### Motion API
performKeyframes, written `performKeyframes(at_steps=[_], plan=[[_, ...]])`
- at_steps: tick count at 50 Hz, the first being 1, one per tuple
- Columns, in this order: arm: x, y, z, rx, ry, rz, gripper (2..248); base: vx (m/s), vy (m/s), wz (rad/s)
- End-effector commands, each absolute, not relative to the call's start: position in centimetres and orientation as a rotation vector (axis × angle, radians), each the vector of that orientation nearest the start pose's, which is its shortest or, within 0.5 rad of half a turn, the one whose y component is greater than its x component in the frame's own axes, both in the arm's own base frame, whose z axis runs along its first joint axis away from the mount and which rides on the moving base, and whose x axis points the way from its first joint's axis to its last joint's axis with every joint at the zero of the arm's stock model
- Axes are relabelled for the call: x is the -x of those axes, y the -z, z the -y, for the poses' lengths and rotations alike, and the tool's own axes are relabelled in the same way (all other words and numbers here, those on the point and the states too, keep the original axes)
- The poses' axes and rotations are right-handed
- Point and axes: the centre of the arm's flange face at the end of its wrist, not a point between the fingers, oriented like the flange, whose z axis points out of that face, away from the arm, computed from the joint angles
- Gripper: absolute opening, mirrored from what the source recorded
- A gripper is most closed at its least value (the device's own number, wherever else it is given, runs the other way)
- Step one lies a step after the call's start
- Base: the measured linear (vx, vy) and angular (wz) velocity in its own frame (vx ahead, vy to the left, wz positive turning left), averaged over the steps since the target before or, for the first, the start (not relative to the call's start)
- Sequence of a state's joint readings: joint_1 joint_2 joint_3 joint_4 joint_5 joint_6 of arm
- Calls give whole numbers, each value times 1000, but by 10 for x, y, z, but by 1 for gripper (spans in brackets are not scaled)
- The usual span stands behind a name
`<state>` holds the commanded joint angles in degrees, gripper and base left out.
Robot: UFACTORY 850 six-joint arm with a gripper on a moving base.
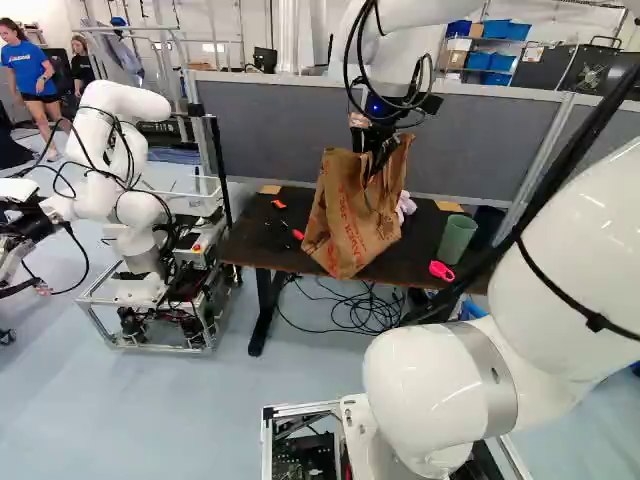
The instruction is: Pick up the bag on the ground and place it on the table
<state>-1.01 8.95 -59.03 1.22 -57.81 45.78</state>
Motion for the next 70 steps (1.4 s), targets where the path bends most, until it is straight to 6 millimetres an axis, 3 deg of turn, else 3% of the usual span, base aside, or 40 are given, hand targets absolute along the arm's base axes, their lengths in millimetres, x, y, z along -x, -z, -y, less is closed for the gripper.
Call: performKeyframes(at_steps=[35, 70], plan=[[-409, -640, 6, 2791, 239, -1224, 21, 36, 1, -1], [-437, -641, 6, 2792, 246, -1221, 21, 0, 0, 0]])
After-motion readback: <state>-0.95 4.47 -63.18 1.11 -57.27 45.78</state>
